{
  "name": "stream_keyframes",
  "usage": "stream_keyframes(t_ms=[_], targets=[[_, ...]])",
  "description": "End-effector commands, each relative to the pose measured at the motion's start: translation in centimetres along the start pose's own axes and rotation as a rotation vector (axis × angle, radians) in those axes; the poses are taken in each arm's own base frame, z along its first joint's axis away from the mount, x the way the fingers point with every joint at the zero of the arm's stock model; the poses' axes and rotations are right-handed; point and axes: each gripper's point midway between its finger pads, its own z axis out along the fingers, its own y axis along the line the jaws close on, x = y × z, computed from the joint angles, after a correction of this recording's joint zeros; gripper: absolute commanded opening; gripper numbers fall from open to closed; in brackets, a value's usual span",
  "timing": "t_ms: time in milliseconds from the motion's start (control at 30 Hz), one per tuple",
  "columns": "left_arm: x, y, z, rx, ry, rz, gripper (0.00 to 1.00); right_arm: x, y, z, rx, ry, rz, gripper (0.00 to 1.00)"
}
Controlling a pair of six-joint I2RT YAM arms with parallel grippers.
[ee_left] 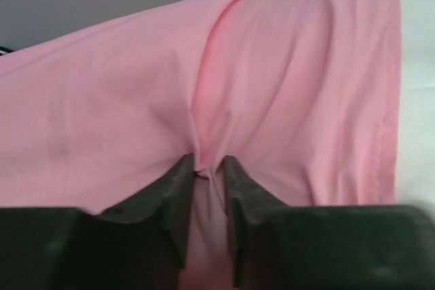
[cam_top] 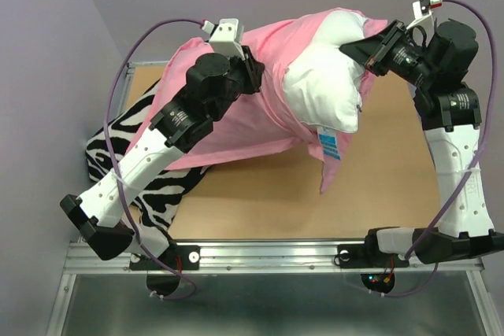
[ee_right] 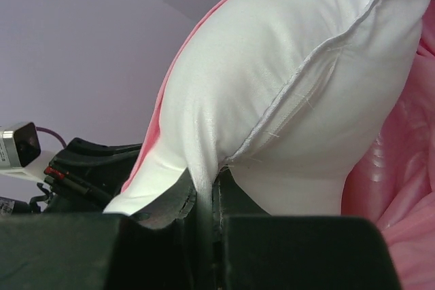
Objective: Remove the pillowcase from the pillow
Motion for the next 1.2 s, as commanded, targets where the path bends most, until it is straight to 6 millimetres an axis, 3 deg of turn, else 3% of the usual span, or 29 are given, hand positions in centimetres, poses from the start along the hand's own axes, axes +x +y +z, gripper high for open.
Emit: stream_keyframes(t_ms=[0, 67, 200, 233, 267, 300, 333, 467, 600, 700, 733, 767, 867, 933, 967, 1100, 1133, 1167], targets=[[-2.2, 3.8, -0.5, -0.152, -0.048, 0.013, 0.2, -4.8, 8.3, -3.6, -0.186, -0.181, -0.16, 0.01], [-2.9, 6.3, -0.5, -0.227, -0.069, 0.009, 0.02, -5.8, 9.1, -4.4, -0.176, -0.227, -0.182, 0.0], [-3.2, 10.5, 0.2, -0.326, -0.078, 0.005, 0.0, -8.8, 11.9, -7.0, -0.157, -0.359, -0.231, 0.01], [-2.9, 11.3, 0.6, -0.346, -0.071, -0.001, 0.0, -9.6, 11.9, -7.2, -0.129, -0.39, -0.225, 0.01], [-2.0, 11.8, 1.0, -0.347, -0.053, -0.013, 0.0, -10.6, 13.6, -8.7, -0.148, -0.44, -0.254, 0.01], [-2.3, 12.8, 1.3, -0.356, -0.074, -0.029, 0.0, -11.3, 13.8, -9.1, -0.129, -0.476, -0.252, 0.01], [-0.8, 13.3, 1.8, -0.349, -0.048, -0.036, 0.0, -11.7, 14.3, -9.7, -0.13, -0.501, -0.26, 0.01], [1.1, 14.7, 2.8, -0.338, -0.04, -0.09, 0.0, -13.8, 16.5, -13.6, -0.112, -0.661, -0.299, 0.01], [3.6, 14.8, 4.3, -0.298, 0.005, -0.129, 0.0, -14.6, 17.2, -15.0, -0.109, -0.722, -0.295, 0.01], [6.2, 12.2, 5.3, -0.155, 0.041, -0.175, 0.0, -14.9, 17.4, -14.7, -0.119, -0.721, -0.294, 0.01], [7.4, 9.9, 5.4, -0.082, 0.051, -0.179, 0.0, -14.8, 17.8, -14.7, -0.135, -0.716, -0.298, 0.01], [7.5, 9.7, 5.5, -0.071, 0.048, -0.179, 0.0, -14.8, 17.9, -14.5, -0.144, -0.711, -0.295, 0.01], [11.4, 5.4, 6.0, 0.053, 0.135, -0.179, 0.0, -15.0, 18.1, -13.3, -0.183, -0.684, -0.274, 0.01], [13.5, 1.5, 5.9, 0.174, 0.167, -0.203, 0.0, -15.2, 18.2, -12.3, -0.208, -0.671, -0.265, 0.01], [16.0, -1.3, 5.0, 0.263, 0.225, -0.225, 0.0, -15.3, 18.3, -12.0, -0.219, -0.666, -0.252, 0.01], [17.6, -7.4, 3.7, 0.457, 0.245, -0.23, 0.02, -15.2, 17.8, -9.5, -0.267, -0.616, -0.226, 0.01], [17.5, -8.9, 2.9, 0.508, 0.243, -0.233, 0.06, -14.9, 17.6, -8.8, -0.281, -0.586, -0.224, 0.01], [17.2, -9.1, 2.7, 0.518, 0.236, -0.244, 0.17, -14.8, 16.8, -7.5, -0.278, -0.557, -0.209, 0.01]])
